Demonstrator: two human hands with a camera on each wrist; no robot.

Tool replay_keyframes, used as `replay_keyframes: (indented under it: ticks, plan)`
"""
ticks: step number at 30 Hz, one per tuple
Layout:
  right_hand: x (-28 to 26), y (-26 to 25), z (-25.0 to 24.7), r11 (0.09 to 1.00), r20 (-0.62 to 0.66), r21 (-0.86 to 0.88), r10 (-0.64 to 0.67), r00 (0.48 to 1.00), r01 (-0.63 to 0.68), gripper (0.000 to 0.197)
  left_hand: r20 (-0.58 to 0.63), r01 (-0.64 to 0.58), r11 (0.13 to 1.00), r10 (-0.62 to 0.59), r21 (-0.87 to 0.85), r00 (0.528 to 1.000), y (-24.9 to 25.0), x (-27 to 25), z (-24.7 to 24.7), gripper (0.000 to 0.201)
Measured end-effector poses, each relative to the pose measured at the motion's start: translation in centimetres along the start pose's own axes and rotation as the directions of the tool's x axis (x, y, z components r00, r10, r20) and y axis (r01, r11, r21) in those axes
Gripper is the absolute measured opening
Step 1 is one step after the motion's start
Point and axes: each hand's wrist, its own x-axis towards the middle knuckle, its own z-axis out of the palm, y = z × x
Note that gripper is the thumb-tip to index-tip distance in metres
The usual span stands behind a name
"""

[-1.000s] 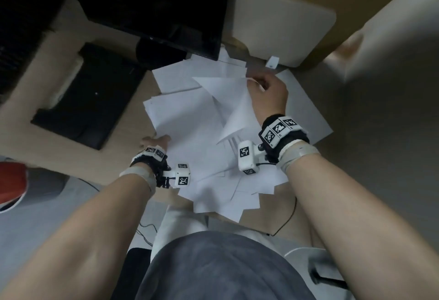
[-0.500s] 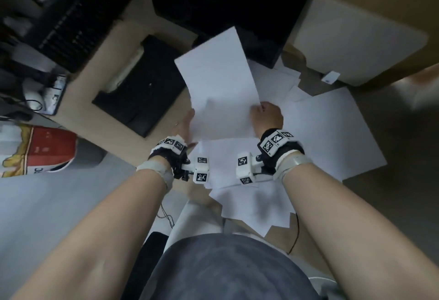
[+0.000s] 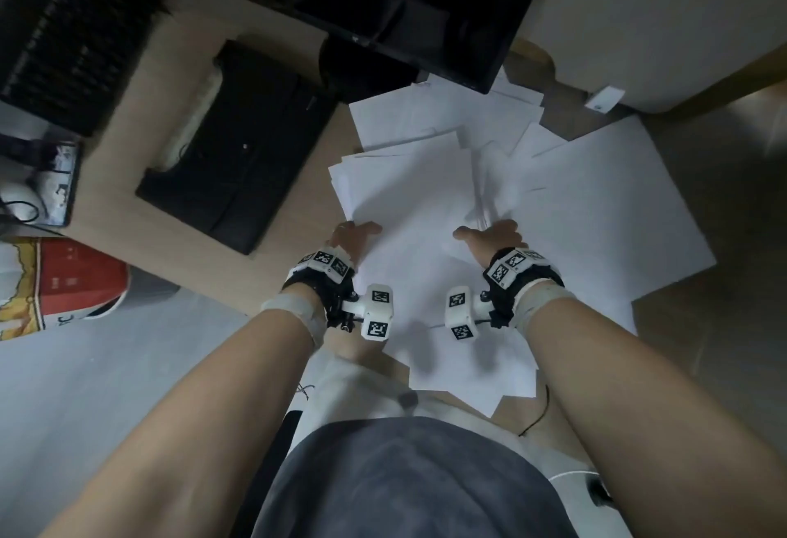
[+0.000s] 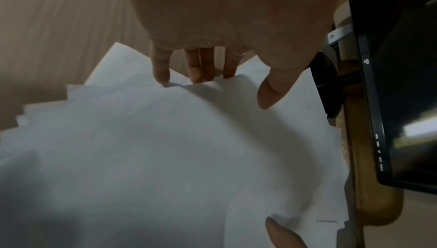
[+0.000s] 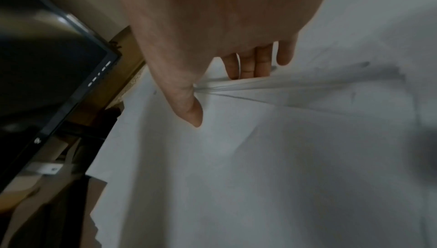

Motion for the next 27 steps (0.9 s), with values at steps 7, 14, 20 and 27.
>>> replay_keyframes:
  ticks: [7, 14, 20, 27]
  plan:
    - [0.1, -1.8, -0.4, 0.999, 0.052, -0.033, 0.000, 0.999, 0.002, 0.073, -0.002, 0.125, 0.968, -0.129, -0.218, 0.992, 1.1, 0.7, -0.2, 0.077]
    - [-0.6, -0.6, -0.2, 0.997, 0.146, 0.046, -0.068, 0.987, 0.062, 0.069, 0.111, 0.187, 0.966, -0.169, -0.180, 0.979, 0.6, 0.4, -0.4, 0.034]
    - [0.2, 0.9, -0.5, 0.987, 0.180, 0.093, -0.149, 0.972, 0.134, 0.057, 0.078, 0.176, 0.955, -0.162, -0.237, 0.984, -0.5, 1.2, 0.1, 0.046]
    - [-0.8, -0.3, 0.0, 0.977, 0.216, 0.193, -0.135, 0.967, 0.093, 0.069, 0.000, 0.186, 0.940, -0.194, -0.286, 0.981, -1.4, 1.5, -0.1, 0.079]
